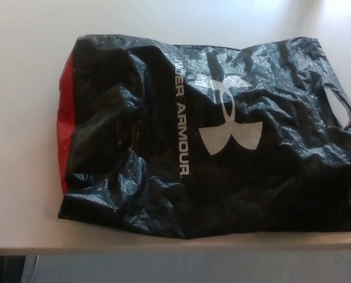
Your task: A plastic bag is kept in the middle of the desk and the robot uses both its hands to grab the bag from the left and right and brings its hands close together to compress the bag
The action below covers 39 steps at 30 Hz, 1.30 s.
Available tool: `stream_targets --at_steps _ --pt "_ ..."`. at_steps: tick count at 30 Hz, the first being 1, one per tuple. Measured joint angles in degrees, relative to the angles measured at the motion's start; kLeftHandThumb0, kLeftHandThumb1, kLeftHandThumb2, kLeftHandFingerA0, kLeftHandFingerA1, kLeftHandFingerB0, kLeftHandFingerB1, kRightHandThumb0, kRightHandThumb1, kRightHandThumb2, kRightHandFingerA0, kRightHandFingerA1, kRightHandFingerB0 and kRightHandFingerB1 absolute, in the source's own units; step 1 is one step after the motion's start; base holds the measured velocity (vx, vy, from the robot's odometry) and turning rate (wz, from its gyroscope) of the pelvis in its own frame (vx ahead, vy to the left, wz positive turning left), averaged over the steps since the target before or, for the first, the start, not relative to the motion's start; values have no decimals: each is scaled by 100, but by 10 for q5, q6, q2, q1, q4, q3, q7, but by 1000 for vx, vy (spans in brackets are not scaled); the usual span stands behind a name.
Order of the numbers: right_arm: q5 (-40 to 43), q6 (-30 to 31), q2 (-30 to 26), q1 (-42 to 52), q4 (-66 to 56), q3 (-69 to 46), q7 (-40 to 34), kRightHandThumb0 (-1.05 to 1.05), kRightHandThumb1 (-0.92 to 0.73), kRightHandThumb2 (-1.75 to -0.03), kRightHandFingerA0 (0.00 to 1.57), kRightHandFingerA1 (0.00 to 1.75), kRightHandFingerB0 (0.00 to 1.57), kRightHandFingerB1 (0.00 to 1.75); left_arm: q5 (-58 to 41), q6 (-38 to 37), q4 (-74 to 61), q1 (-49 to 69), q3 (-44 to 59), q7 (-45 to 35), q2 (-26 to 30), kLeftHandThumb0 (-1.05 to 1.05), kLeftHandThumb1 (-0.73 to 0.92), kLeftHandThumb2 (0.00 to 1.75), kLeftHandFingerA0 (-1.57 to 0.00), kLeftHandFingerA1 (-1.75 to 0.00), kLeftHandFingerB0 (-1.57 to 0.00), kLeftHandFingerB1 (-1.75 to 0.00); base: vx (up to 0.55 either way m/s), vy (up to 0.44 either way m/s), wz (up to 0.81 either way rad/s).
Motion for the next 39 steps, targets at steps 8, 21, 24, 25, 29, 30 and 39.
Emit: stream_targets --at_steps 8,21,24,25,29,30,39 --pt "-8 55 0 -68 173 25 -23 -99 -71 -67 0 3 0 0 25 53 121 -49 -39 11 -17 -74 91 80 -3 -19 -13 -27 0 0 0" --pt "0 94 3 -48 300 33 -79 -97 -59 -102 0 10 0 0 20 119 228 -63 8 -6 -67 -86 92 82 0 -17 -15 -24 0 0 0" --pt "3 94 8 -36 305 33 -85 -94 -59 -104 0 12 0 3 8 126 230 -63 33 -12 -79 -81 85 121 0 -19 -8 -25 0 0 0" --pt "5 94 12 -31 307 32 -88 -94 -60 -104 0 11 0 3 3 129 230 -63 43 -14 -86 -82 85 122 0 -19 -8 -25 0 0 0" --pt "10 94 30 -19 311 32 -95 -94 -64 -105 0 11 0 4 -16 139 230 -63 76 -23 -113 -92 89 122 0 -12 -11 -22 0 0 0" --pt "11 94 34 -18 311 32 -97 -94 -65 -105 8 22 0 4 -21 140 230 -63 85 -25 -121 -92 89 123 0 -12 -8 -20 0 0 0" --pt "34 80 92 -12 307 8 -119 -95 -82 -118 0 19 0 5 -65 143 228 -63 139 -45 -208 -89 79 106 0 -13 0 -17 0 0 0"
